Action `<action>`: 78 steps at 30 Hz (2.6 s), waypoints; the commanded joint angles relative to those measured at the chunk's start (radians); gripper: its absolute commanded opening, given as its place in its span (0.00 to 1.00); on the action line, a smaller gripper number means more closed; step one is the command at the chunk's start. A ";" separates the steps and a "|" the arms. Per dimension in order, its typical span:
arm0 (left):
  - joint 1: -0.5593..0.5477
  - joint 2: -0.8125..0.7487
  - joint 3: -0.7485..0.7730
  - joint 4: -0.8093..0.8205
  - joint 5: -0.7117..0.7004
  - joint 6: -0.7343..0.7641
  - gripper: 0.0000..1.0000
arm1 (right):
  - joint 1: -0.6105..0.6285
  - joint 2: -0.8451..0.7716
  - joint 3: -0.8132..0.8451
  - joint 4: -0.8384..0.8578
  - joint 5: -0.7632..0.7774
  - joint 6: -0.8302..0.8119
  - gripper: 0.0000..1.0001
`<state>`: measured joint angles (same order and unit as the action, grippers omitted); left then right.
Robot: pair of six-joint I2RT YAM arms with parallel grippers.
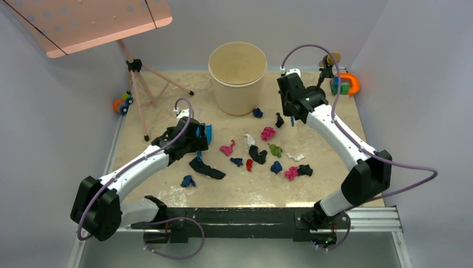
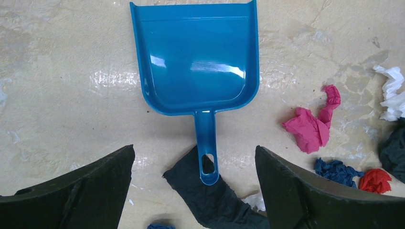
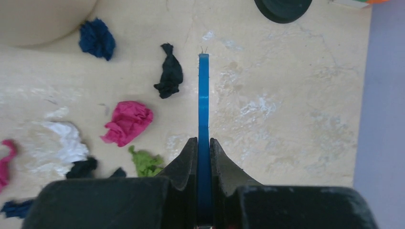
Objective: Sweep away the paper scraps from the table
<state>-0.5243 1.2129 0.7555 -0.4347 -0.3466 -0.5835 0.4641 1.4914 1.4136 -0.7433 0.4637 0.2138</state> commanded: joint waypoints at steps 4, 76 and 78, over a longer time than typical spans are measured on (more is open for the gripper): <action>0.001 -0.058 -0.015 0.038 -0.021 0.000 1.00 | 0.000 0.147 0.047 0.125 0.070 -0.336 0.00; 0.001 0.375 0.182 -0.070 -0.009 -0.076 0.69 | 0.286 -0.170 -0.202 0.283 -0.183 -0.417 0.00; 0.002 0.377 0.170 -0.041 0.006 -0.084 0.62 | 0.286 -0.209 -0.231 0.310 -0.191 -0.382 0.00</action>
<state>-0.5243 1.5841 0.9058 -0.5007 -0.3538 -0.6357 0.7517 1.3682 1.2194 -0.4942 0.2771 -0.2558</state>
